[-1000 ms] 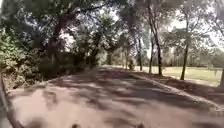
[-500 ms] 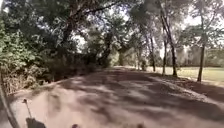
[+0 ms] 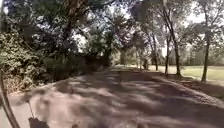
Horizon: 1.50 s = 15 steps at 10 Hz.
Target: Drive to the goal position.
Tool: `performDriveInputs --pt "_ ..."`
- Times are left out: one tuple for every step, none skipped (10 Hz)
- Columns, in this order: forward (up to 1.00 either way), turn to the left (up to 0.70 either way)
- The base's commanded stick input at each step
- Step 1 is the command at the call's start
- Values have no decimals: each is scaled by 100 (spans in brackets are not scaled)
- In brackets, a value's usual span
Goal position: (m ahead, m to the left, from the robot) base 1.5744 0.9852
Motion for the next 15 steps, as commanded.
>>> performDriveInputs --pt "70 0" --pt "70 0" --pt "70 0" --pt "70 0" --pt "70 0" --pt "70 0" --pt "70 0" --pt "70 0" --pt "70 0" --pt "70 0" --pt "70 0" --pt "70 0" --pt "70 0" --pt "70 0" --pt "70 0"
